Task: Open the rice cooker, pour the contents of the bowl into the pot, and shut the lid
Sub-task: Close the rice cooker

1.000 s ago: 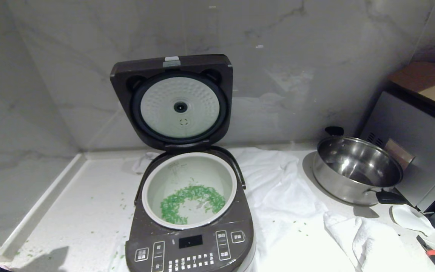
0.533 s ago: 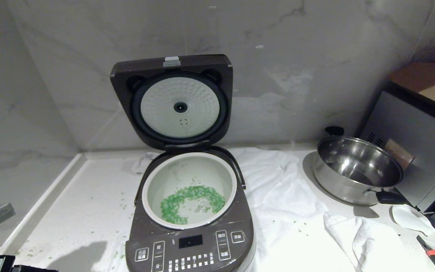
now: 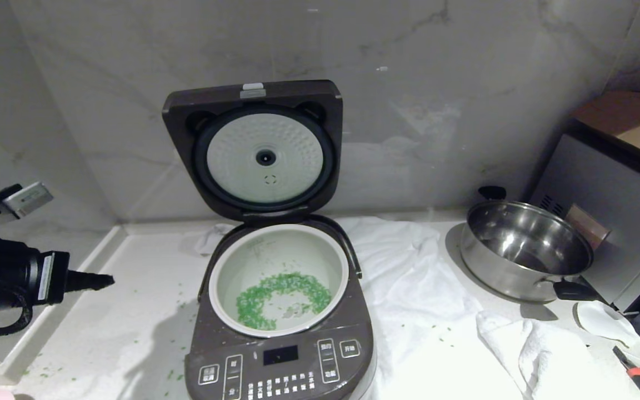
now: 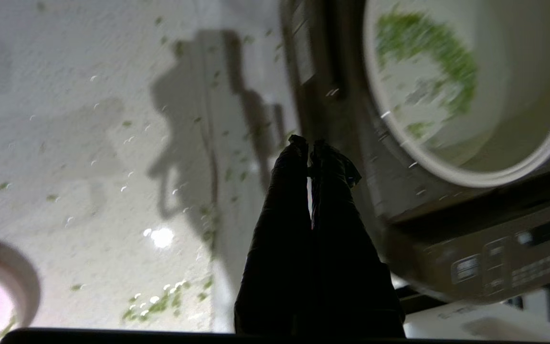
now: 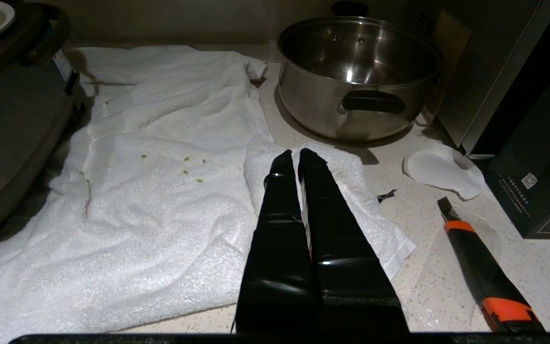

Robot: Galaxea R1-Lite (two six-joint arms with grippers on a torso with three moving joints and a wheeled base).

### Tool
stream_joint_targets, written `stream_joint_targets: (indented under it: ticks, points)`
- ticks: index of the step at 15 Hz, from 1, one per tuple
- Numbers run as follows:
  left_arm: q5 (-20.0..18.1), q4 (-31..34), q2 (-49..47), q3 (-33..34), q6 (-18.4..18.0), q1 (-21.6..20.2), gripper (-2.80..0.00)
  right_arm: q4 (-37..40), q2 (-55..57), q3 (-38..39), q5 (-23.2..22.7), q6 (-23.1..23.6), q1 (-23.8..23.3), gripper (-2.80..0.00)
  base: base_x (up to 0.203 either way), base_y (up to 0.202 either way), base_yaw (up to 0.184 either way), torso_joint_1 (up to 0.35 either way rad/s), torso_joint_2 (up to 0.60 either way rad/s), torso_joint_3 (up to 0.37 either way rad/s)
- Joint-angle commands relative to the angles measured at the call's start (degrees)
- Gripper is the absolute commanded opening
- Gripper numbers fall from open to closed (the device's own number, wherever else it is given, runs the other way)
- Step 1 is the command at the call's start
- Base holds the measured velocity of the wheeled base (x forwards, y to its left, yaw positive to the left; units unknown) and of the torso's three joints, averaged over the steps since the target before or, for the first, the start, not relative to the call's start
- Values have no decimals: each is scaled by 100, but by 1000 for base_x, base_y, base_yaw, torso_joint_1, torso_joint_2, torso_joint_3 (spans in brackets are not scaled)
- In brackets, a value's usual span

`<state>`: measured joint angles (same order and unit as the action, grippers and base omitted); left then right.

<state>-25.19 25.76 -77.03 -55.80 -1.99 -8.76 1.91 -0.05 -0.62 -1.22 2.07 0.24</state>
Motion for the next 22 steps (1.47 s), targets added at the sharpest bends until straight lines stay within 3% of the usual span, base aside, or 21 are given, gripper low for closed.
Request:
stream_joint_targets:
  ticks: [1,3,6,8,14,17,19,22]
  points:
    - [329,-505,-110,-221,733,479,-280,2,-4,1,-1,4,2,-280,0,0,0,0,0,0]
    - [834,-824,-173,-170,914,819,-280,2,-4,1,-1,4,2,-280,0,0,0,0,0,0]
    - [924,-1152,-172,-524,1673,1205,-280,2,4,1,-1,4,2,-280,0,0,0,0,0,0]
    - [1064,-1442,-174,-656,1739,1430,-280,2,-4,1,-1,4,2,-280,0,0,0,0,0,0]
    - [2281,-1714,-672,-2008,2423,2057,-280,2,-4,1,-1,4,2,-280,0,0,0,0,0,0]
    - [3067,-2220,-990,-2642,2685,2650,-280,2,-4,1,-1,4,2,-280,0,0,0,0,0,0]
    - [3574,-2742,-1184,-2938,2721,2939,-280,2,-4,1,-7,4,2,-280,0,0,0,0,0,0]
    - [4236,-2903,-1363,-3299,2730,3201,-280,2,-4,1,-1,4,2,-280,0,0,0,0,0,0]
